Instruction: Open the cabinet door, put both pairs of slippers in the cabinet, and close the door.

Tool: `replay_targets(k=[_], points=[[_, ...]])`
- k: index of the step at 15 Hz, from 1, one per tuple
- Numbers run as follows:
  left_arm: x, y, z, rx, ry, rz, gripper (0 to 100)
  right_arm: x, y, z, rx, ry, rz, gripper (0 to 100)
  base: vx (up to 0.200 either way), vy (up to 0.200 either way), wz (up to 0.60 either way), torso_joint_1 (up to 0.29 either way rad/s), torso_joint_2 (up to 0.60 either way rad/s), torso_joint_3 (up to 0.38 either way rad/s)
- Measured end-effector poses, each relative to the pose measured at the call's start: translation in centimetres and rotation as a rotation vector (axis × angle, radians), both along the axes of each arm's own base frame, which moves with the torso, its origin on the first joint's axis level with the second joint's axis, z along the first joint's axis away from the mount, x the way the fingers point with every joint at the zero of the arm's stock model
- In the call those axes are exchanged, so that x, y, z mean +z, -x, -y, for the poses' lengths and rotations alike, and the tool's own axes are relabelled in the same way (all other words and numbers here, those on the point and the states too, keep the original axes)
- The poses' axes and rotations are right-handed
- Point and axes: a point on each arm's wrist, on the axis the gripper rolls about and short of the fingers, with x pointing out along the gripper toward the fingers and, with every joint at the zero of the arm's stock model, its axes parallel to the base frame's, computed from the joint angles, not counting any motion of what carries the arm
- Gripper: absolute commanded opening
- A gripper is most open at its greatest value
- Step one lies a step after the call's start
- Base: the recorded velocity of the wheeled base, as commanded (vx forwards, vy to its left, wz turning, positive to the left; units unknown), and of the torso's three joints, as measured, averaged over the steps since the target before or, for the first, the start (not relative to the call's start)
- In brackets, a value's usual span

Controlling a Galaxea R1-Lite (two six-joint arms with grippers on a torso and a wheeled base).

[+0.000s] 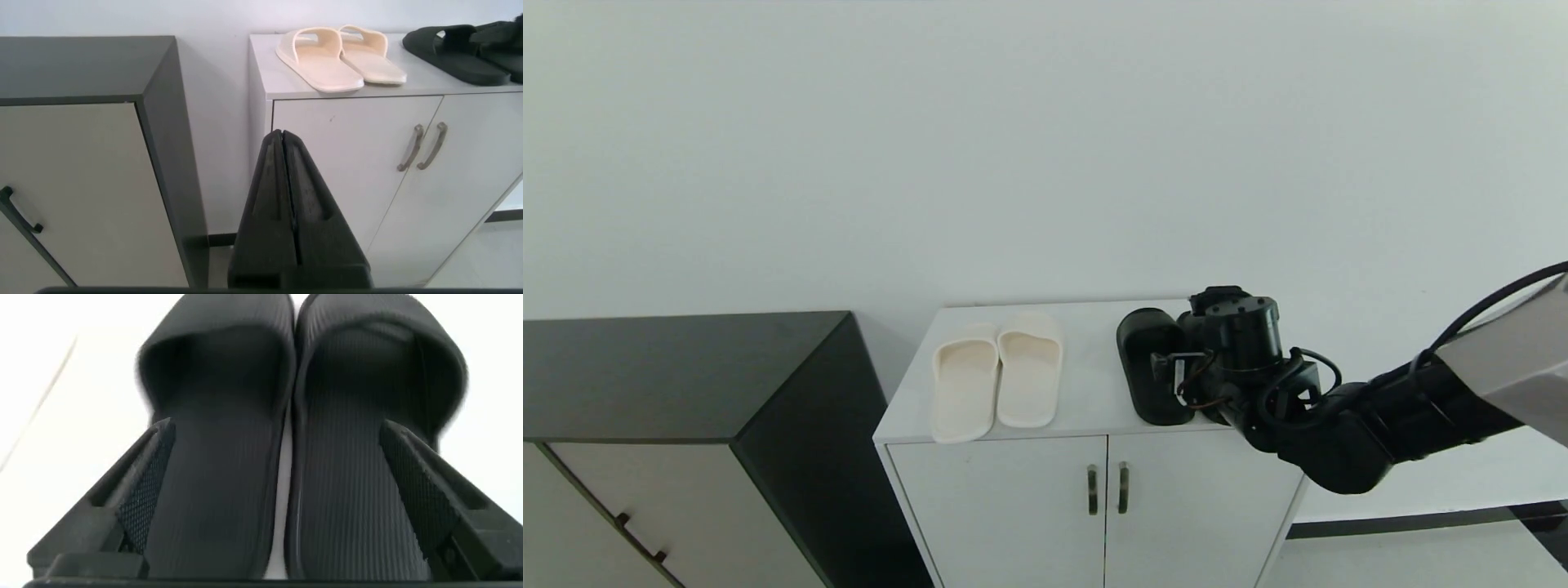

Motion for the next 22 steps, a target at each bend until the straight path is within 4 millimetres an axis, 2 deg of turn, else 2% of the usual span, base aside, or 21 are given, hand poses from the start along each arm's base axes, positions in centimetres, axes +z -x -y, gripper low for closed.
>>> replay_targets(k=[3, 9, 10, 14, 18, 20, 22], points=[[0.0, 0.0, 0.0, 0.0, 0.0, 0.0, 0, -0.8, -2.6, -0.1, -0.028, 0.008, 0.014, 100, 0.0, 0.0, 0.0, 0.0, 0.0, 0.0], [0.0, 0.0, 0.0, 0.0, 0.0, 0.0, 0, -2.0, -6.5, -0.4, -0.058, 0.018, 0.049, 100, 0.0, 0.0, 0.0, 0.0, 0.0, 0.0], [0.0, 0.0, 0.0, 0.0, 0.0, 0.0, 0, -2.3, -7.0, -0.4, -0.064, 0.027, 0.053, 0, 0.0, 0.0, 0.0, 0.0, 0.0, 0.0], [0.0, 0.0, 0.0, 0.0, 0.0, 0.0, 0, -3.2, -8.1, -0.7, -0.094, 0.041, 0.059, 0, 0.0, 0.0, 0.0, 0.0, 0.0, 0.0], [0.0, 0.0, 0.0, 0.0, 0.0, 0.0, 0, -3.0, -8.5, -0.8, -0.101, 0.033, 0.073, 0, 0.0, 0.0, 0.0, 0.0, 0.0, 0.0], [0.0, 0.0, 0.0, 0.0, 0.0, 0.001, 0, -2.2, -7.9, -0.9, -0.087, 0.02, 0.08, 0, 0.0, 0.0, 0.0, 0.0, 0.0, 0.0], [0.0, 0.0, 0.0, 0.0, 0.0, 0.0, 0, -0.9, -6.1, -1.1, 0.0, -0.001, 0.067, 0, 0.0, 0.0, 0.0, 0.0, 0.0, 0.0]])
